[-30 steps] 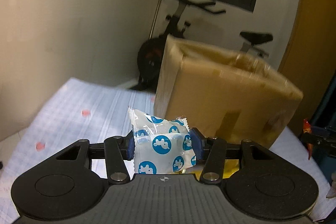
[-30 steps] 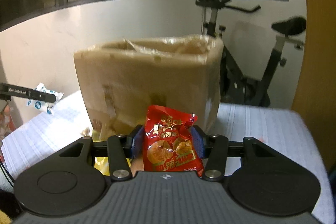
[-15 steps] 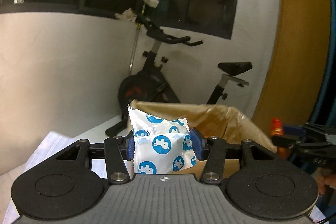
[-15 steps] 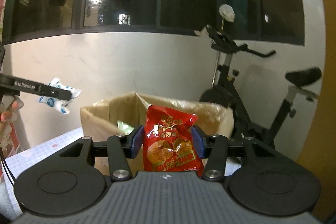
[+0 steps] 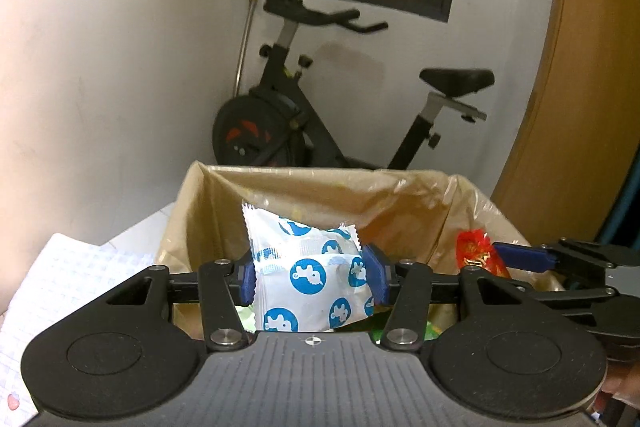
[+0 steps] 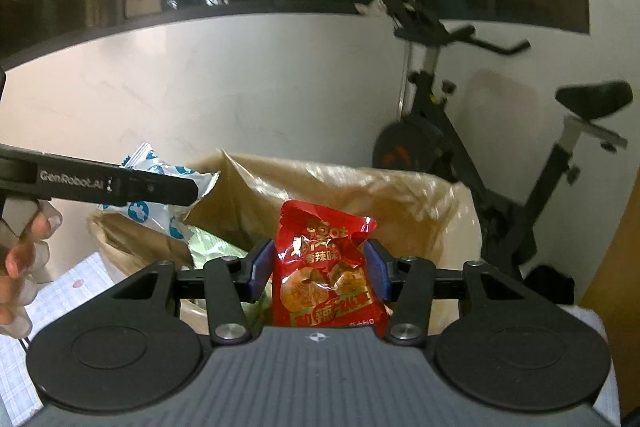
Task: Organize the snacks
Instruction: 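Carry both packets over the box and open both grippers to drop them, then grasp the orange-and-white bar packet with the left gripper while the right gripper grasps another red packet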
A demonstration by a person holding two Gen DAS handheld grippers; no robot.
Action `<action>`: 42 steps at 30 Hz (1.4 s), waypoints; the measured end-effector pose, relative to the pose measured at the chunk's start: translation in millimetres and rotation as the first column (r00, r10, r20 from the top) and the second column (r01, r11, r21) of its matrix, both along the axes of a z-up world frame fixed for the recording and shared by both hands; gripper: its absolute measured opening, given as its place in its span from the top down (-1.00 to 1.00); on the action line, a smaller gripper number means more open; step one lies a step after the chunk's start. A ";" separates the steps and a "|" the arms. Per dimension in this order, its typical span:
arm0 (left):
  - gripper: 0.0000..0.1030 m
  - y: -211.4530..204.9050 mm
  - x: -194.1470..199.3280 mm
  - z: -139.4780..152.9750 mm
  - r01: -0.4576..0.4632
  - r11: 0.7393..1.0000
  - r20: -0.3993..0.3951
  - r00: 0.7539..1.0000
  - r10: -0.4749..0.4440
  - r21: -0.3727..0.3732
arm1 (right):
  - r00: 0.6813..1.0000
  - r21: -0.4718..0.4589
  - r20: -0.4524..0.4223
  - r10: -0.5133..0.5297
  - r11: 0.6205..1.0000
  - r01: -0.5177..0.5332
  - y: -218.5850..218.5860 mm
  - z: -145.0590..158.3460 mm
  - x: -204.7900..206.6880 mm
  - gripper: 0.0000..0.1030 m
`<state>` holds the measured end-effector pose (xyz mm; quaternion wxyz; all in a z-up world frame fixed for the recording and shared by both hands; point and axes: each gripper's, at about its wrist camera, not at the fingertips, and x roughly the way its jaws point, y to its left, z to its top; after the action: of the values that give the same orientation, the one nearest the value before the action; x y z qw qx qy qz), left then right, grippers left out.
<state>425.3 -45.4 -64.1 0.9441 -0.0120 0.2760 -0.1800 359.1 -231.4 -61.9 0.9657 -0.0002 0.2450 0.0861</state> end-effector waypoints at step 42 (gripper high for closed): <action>-0.49 98.3 -133.6 -31.0 -0.214 0.977 0.026 0.977 0.214 0.000 | 0.996 0.029 0.074 -0.059 0.998 0.057 1.2 -16.9 -122.2 -0.30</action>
<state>291.7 52.9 -95.2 0.9614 -0.0381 0.2612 -0.0773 236.9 -230.1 -78.8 0.9762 0.0165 0.2074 0.0614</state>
